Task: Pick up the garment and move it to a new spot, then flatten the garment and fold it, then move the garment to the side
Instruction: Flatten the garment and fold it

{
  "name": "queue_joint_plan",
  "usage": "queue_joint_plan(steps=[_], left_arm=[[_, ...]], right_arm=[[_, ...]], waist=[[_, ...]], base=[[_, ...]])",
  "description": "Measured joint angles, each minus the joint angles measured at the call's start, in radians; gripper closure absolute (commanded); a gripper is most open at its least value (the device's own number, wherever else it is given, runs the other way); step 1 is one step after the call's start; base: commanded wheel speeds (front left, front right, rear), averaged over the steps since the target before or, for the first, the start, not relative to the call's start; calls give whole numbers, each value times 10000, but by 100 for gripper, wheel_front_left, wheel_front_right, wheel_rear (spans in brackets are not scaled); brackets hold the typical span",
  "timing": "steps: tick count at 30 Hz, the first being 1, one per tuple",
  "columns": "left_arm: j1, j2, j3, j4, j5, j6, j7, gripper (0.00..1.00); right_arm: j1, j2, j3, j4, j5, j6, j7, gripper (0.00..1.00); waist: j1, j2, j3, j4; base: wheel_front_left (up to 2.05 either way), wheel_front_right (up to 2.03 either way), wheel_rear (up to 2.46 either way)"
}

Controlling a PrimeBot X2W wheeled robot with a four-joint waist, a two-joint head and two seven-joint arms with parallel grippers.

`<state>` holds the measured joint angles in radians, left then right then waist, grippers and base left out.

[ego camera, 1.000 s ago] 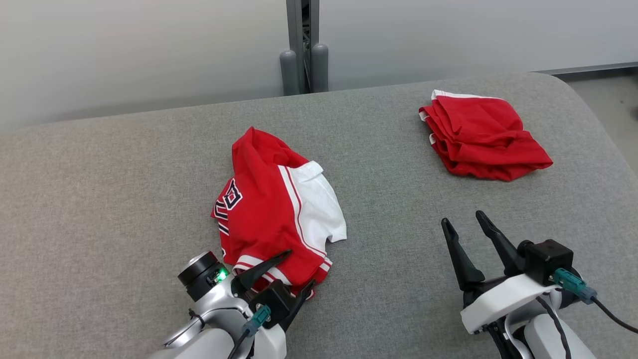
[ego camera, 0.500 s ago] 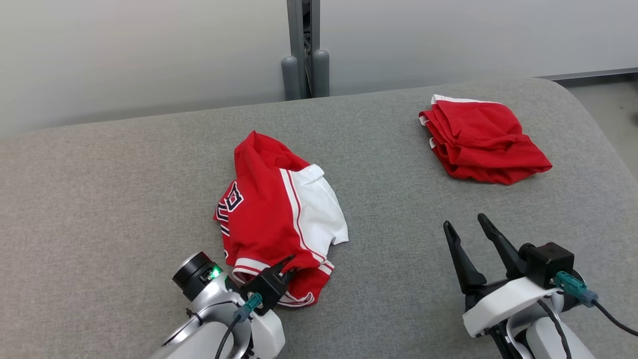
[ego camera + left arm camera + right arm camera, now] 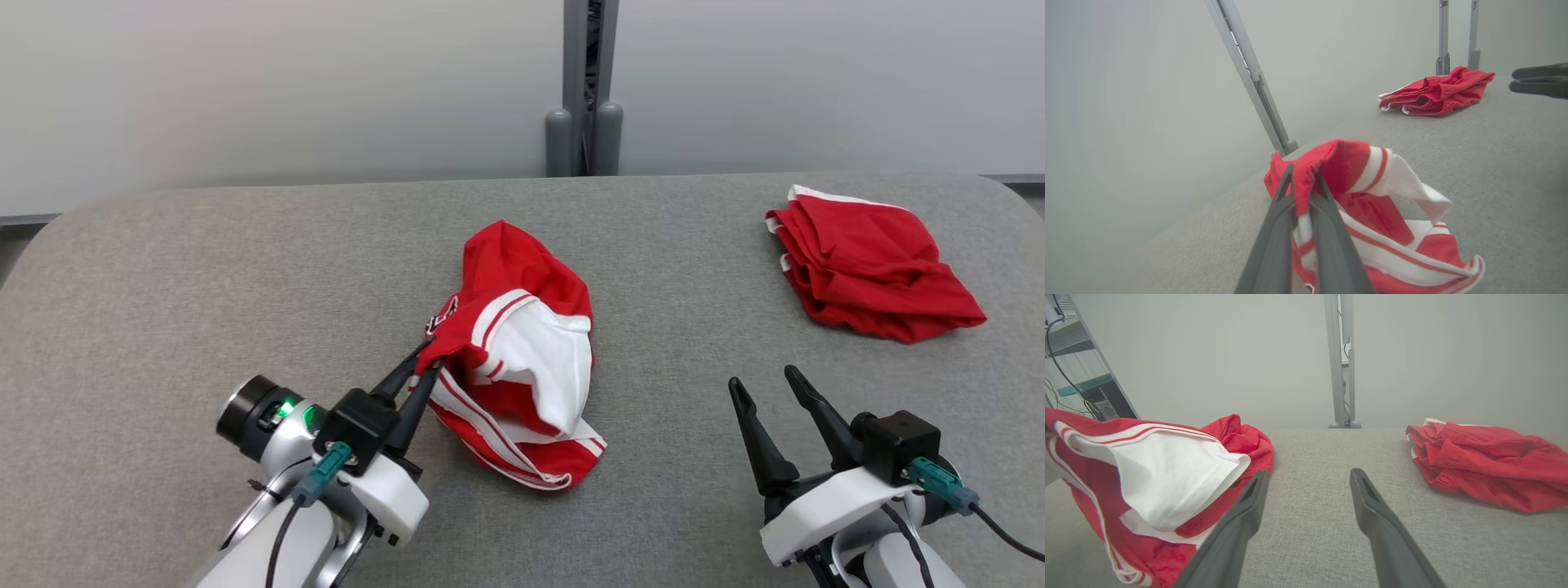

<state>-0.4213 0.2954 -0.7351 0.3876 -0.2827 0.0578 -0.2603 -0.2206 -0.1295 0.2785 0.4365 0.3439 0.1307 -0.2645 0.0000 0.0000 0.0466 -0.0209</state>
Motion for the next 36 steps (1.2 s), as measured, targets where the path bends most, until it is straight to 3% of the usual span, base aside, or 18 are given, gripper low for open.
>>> queue_joint_plan(steps=[8, 14, 27, 33, 36], left_arm=[[965, 493, 1317, -408, -629, 546, 0, 100], [1489, 642, 2316, -217, -924, 573, 0, 100], [327, 1147, 3731, 1473, -650, -328, -13, 100], [-559, 1243, 3983, 3051, -537, -989, -12, 100], [-801, 1241, 4125, 3555, -474, -1108, -12, 100]], right_arm=[[21, 56, 58, 54, 0, 0, 0, 0], [12, 31, 157, 73, 17, 0, 2, 0], [-258, -123, 226, 144, 29, 0, 2, 0], [-455, -194, 370, 215, 31, 0, 2, 0], [-565, -221, 445, 224, 61, 0, 0, 0]], waist=[[0, 0, -152, 649], [0, 0, -106, 701], [0, 0, 306, 40], [0, 0, 558, -409], [0, 0, 633, -590]], base=[[0, 0, 0], [0, 0, 0], [0, 0, 0], [0, 0, 0], [0, 0, 0]])
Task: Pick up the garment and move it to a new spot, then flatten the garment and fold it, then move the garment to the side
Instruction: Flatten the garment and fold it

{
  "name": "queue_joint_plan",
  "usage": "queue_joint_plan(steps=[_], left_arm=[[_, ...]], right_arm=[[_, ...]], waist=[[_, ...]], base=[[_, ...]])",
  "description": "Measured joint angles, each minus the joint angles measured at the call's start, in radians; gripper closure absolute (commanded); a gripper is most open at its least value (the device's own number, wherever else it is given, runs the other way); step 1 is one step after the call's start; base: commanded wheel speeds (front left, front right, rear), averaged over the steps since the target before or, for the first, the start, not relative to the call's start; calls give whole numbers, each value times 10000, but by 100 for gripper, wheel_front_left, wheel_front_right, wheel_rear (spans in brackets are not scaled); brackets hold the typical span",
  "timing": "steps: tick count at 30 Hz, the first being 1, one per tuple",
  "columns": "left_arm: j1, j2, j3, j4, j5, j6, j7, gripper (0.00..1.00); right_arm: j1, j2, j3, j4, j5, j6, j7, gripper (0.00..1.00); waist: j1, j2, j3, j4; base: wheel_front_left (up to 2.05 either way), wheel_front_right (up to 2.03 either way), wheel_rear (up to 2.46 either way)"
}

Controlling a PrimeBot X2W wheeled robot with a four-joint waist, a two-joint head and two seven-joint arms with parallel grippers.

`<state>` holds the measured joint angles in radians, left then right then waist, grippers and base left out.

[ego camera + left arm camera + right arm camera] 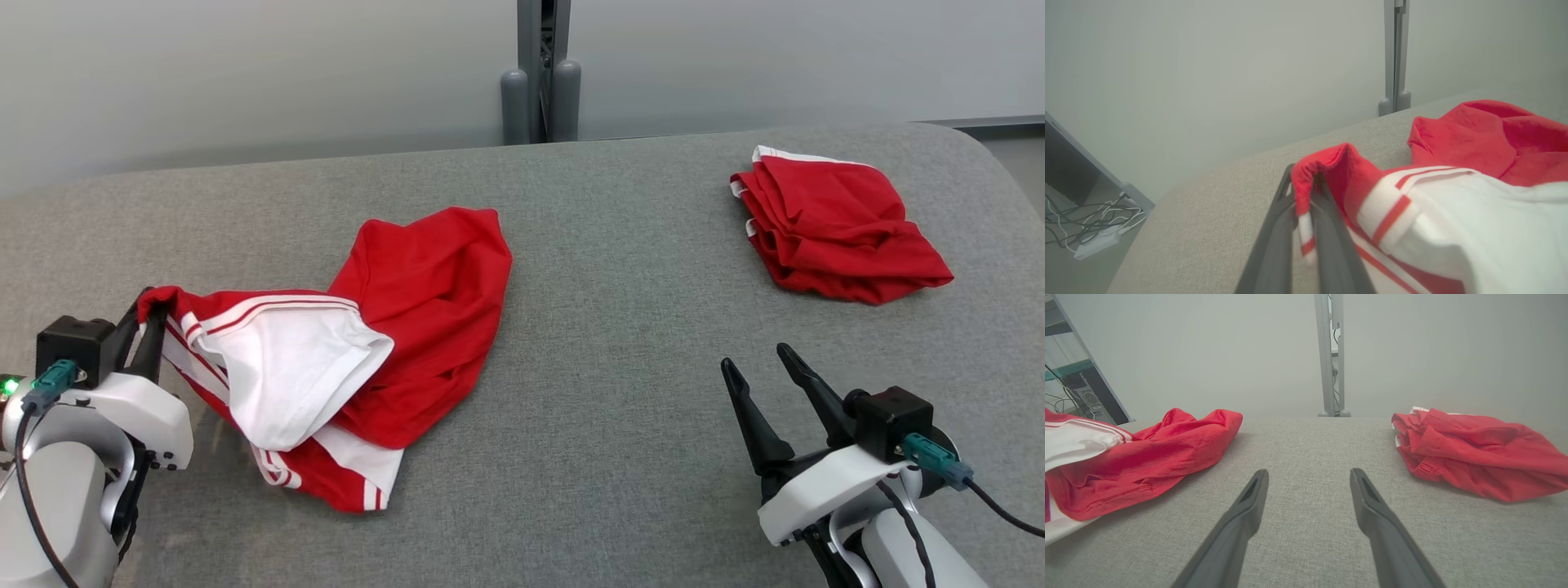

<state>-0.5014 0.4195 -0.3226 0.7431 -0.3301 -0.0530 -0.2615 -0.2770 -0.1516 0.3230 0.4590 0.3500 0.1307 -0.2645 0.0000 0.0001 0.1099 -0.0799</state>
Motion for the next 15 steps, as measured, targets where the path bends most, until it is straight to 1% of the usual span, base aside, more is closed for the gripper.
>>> queue_joint_plan(steps=[3, 4, 5, 6, 12, 15], left_arm=[[-135, -61, 334, 130, 104, 17, -2, 100], [-128, -82, 391, 180, 192, 36, -2, 86], [-101, -109, 500, 132, 251, 105, 0, 56], [-83, -115, 631, 54, 309, 150, -2, 0], [472, -374, 1419, -598, 458, 362, -2, 0], [872, -476, 1866, -1076, 481, 362, 0, 0]], right_arm=[[-7, -50, -8, 10, 2, 0, 2, 0], [-6, -71, -10, 12, 13, 0, 0, 0], [-6, -88, -23, 15, 17, 0, 2, 0], [-5, -90, -42, 21, 17, 0, 0, 0], [38, -61, -67, 69, 19, 0, 2, 0], [106, -19, -82, 65, 21, 0, 2, 0]], waist=[[0, 0, 38, -107], [0, 0, 30, -116], [0, 0, 23, -113], [-1, -1, 14, -104], [0, -1, -159, 100], [0, 0, -254, 231]], base=[[0, 0, 0], [0, 0, 0], [0, 0, 0], [0, 0, 0], [0, 0, 0], [0, 0, 0]])
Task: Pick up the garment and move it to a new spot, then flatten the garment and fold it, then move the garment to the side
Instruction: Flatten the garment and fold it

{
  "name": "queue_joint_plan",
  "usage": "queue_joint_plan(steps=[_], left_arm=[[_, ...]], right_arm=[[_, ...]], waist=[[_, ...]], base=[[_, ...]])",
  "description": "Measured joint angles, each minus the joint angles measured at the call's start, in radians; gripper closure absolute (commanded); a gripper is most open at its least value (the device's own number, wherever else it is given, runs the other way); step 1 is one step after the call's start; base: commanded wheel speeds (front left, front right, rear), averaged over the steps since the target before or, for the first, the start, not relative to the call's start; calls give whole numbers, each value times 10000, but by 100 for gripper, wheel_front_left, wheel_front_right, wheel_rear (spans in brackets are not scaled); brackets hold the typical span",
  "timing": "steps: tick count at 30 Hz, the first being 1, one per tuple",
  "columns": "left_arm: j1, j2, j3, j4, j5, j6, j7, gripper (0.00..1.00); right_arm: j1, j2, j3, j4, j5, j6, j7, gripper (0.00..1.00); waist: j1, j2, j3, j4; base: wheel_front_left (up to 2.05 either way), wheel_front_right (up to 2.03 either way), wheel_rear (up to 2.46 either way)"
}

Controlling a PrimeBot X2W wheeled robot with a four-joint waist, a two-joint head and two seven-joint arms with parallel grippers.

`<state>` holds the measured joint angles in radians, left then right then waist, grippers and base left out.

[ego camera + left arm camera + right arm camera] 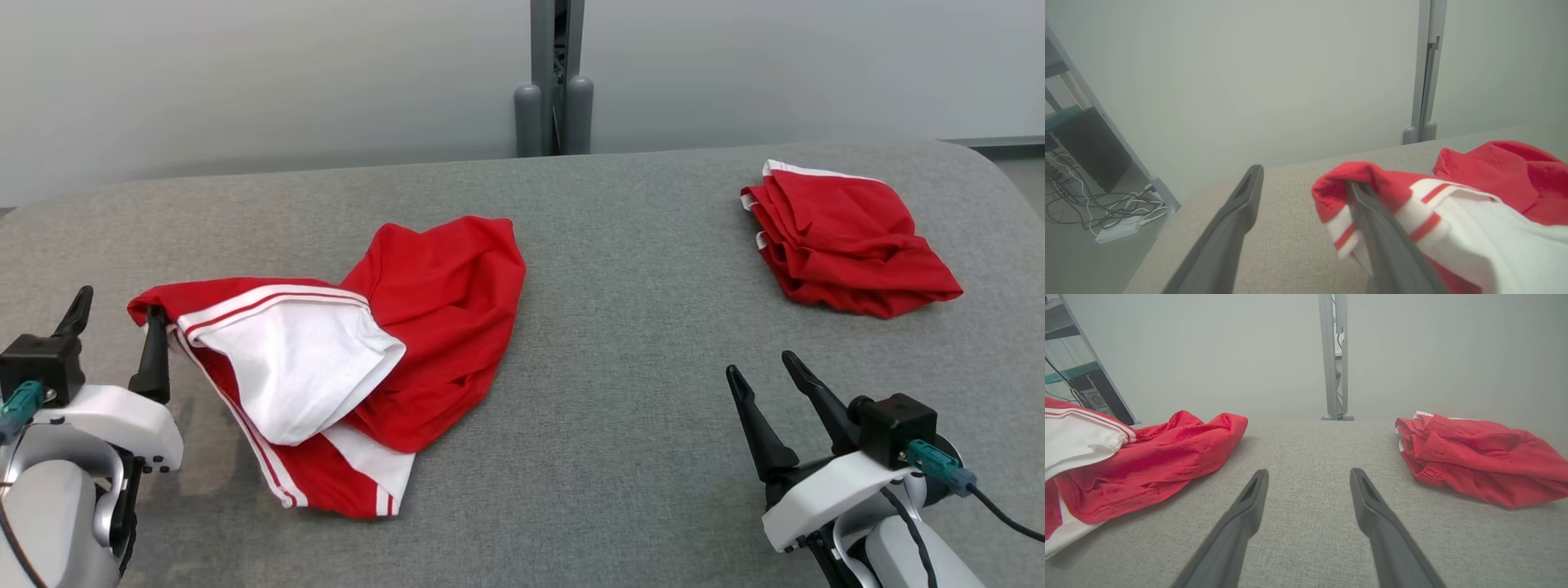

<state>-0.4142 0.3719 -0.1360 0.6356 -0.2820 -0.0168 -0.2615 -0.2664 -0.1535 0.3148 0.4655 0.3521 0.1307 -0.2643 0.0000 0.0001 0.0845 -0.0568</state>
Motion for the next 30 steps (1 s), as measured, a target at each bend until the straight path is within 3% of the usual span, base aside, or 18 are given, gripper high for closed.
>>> queue_joint_plan(steps=[5, 11, 19, 24, 30], left_arm=[[703, -385, 792, -1352, 221, 136, -2, 0], [1439, -780, 1043, -2092, 639, 194, -2, 0], [1595, -575, 915, -742, 692, -430, -2, 0], [1552, -522, 844, -554, 700, -483, -2, 0], [1739, -886, 777, -1237, 704, -443, -2, 0]], right_arm=[[128, 56, -46, -8, -2, 0, 0, 0], [238, 71, -36, 2, 12, 0, -2, 0], [257, 163, 48, 29, 25, 2, -2, 0], [330, 174, -2, 35, 54, 0, 0, 0], [473, 169, -84, 42, 54, 0, -2, 0]], waist=[[0, 0, -139, 230], [0, 0, -277, 463], [0, 0, -388, 661], [-1, 0, -433, 686], [0, 0, -526, 852]], base=[[0, 0, 0], [0, 0, 0], [0, 0, 0], [0, 0, 0], [0, 0, 0]])
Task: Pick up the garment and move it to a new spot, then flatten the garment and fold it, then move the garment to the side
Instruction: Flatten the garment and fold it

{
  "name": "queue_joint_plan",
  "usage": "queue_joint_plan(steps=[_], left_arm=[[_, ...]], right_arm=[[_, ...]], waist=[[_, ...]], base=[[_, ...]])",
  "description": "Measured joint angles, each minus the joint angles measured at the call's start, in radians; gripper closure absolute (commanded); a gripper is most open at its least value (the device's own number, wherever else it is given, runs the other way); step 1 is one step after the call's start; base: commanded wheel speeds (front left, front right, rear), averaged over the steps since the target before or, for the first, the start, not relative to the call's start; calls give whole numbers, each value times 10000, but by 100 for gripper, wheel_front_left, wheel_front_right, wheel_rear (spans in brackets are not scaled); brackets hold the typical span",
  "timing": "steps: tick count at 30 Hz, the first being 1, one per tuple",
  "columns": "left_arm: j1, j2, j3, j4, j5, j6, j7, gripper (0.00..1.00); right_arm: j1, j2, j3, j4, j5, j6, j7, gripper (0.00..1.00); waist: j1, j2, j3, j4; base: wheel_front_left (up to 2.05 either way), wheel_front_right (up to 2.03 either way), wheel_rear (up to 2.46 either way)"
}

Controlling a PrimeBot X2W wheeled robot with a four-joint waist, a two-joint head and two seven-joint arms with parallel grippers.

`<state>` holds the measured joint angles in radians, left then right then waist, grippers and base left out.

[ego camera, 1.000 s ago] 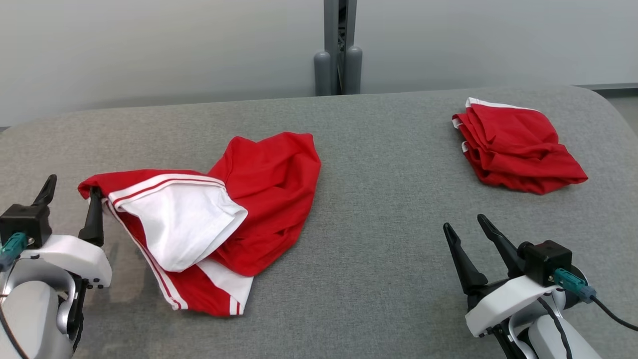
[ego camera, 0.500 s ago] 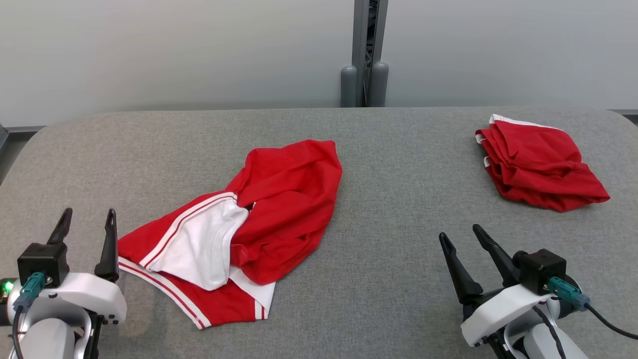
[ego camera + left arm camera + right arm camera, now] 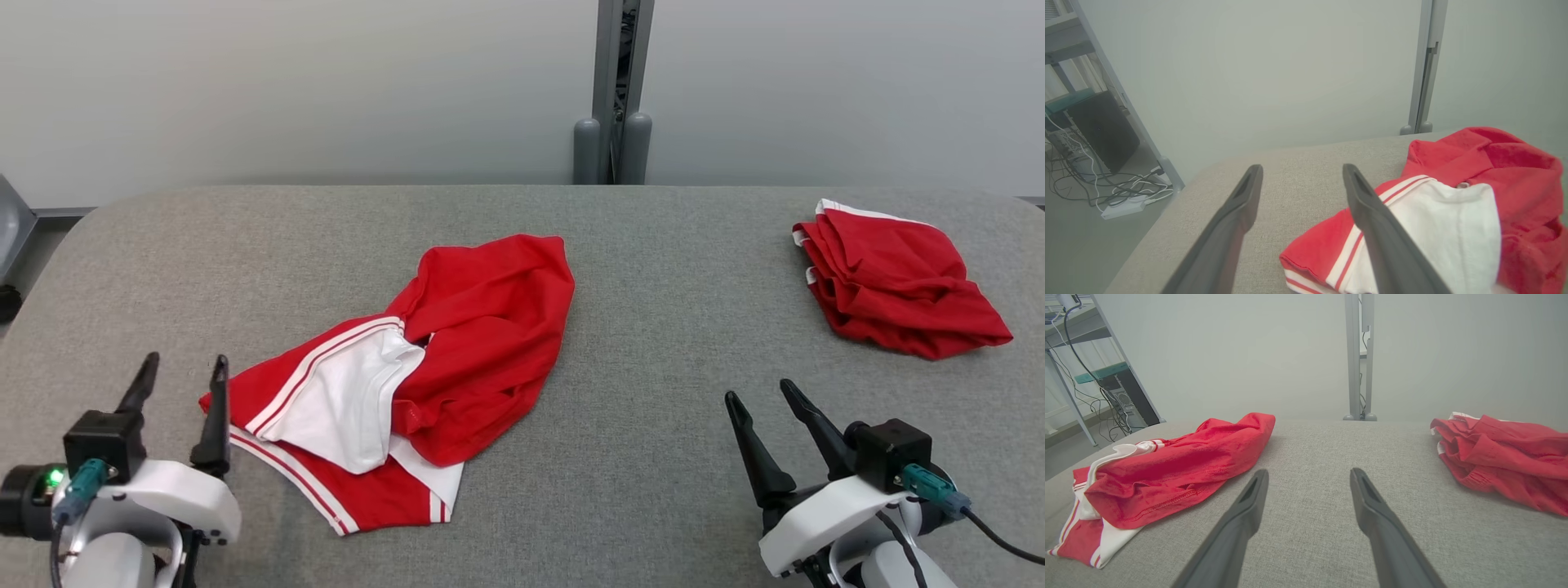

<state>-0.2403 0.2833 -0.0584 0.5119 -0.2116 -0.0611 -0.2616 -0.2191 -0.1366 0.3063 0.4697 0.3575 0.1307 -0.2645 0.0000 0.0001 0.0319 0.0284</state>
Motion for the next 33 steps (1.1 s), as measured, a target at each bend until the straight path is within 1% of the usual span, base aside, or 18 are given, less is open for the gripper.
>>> queue_joint_plan(steps=[6, 9, 14, 20, 24, 31, 33], left_arm=[[676, -585, -234, -516, -6, -6, 0, 0], [918, -918, -474, -635, 17, -84, 0, 0], [1026, -1191, -853, -531, 130, -207, 0, 0], [1068, -1569, -1434, 100, 171, -437, 0, 0], [1064, -1837, -2067, 767, 153, -543, 0, 0], [710, -2050, -2777, 1885, -100, -627, 44, 0], [569, -2067, -2838, 2140, -249, -654, 42, 0]], right_arm=[[44, 0, 27, 8, -40, 0, 2, 0], [36, -12, 69, 8, -40, 0, 0, 0], [9, -36, 146, 13, -33, 0, 0, 0], [-94, -73, 238, 61, 27, 0, 2, 0], [-130, -88, 240, 69, 46, 0, 0, 0], [-174, -65, 247, 81, 48, 0, 0, 0], [-179, -67, 251, 82, 52, 0, 2, 0]], waist=[[0, 0, -110, 253], [0, 0, -98, 382], [1, 0, -24, 478], [0, 0, 36, 376], [0, 0, 67, 234], [0, 0, 137, -33], [0, 0, 157, -119]], base=[[0, 0, 0], [0, 0, 0], [0, 0, 0], [0, 0, 0], [0, 0, 0], [0, 0, 0], [0, 0, 0]])
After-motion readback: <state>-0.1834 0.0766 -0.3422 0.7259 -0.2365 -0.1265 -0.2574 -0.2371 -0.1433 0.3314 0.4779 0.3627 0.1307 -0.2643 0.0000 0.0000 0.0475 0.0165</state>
